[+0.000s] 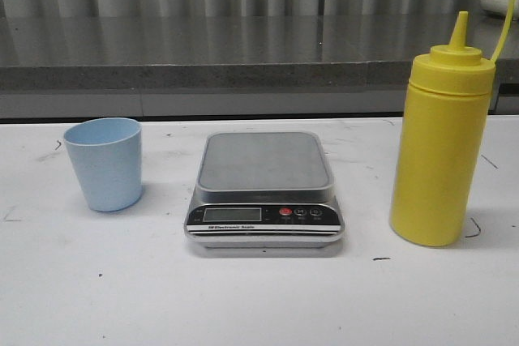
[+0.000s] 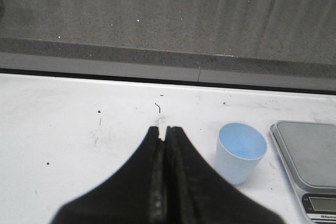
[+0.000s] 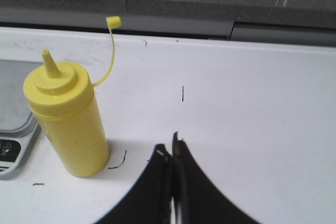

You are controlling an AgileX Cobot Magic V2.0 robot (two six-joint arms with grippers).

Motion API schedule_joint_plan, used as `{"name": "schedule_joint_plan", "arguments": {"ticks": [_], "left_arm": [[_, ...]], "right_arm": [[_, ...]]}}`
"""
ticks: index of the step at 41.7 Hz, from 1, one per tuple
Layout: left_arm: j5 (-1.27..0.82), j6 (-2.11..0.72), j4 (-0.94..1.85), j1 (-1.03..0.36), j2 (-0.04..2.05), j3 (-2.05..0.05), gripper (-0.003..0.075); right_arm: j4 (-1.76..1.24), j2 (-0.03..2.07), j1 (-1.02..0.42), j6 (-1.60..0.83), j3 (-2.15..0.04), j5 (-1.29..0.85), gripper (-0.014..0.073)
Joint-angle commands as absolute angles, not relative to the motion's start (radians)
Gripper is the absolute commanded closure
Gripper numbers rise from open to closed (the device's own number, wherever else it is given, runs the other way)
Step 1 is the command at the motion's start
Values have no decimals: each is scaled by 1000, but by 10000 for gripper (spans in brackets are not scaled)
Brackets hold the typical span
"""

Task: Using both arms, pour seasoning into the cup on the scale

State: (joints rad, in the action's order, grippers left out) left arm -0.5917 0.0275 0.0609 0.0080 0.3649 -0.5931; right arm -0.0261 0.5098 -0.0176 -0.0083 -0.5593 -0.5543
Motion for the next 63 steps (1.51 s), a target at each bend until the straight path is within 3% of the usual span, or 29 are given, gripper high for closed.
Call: {"name": "schedule_joint_plan", "arguments": {"ticks": [1, 6, 9, 16, 19, 23, 27, 29, 45, 63], "left_arm": [[-522, 31, 68, 9, 391, -627, 740], [-531, 31, 68, 9, 403, -627, 740], [-545, 31, 68, 9, 403, -627, 740], [-565, 31, 68, 9, 403, -627, 726], [-574, 31, 68, 9, 403, -627, 651], [-588, 31, 68, 9, 403, -627, 468], [-612, 31, 68, 2, 422, -638, 279], [-635, 31, 70, -13, 448, -654, 239], [-712, 31, 70, -162, 833, -834, 239], [-743, 31, 70, -224, 1379, -1102, 239]], "right_arm": [[-16, 563, -13, -11, -585, -494, 662], [-16, 599, -15, -11, -585, -514, 657], [-16, 602, -21, -11, -585, -527, 603], [-16, 602, -47, -30, -585, -548, 249], [-16, 602, -50, -30, -585, -561, 78], [-16, 602, -50, -30, -585, -589, -21], [-16, 602, -50, -30, -585, -605, -27], [-16, 602, -50, -30, -585, -608, -27], [-16, 602, -50, -30, -585, -609, -27], [-16, 602, -50, -30, -585, -611, -27]]}}
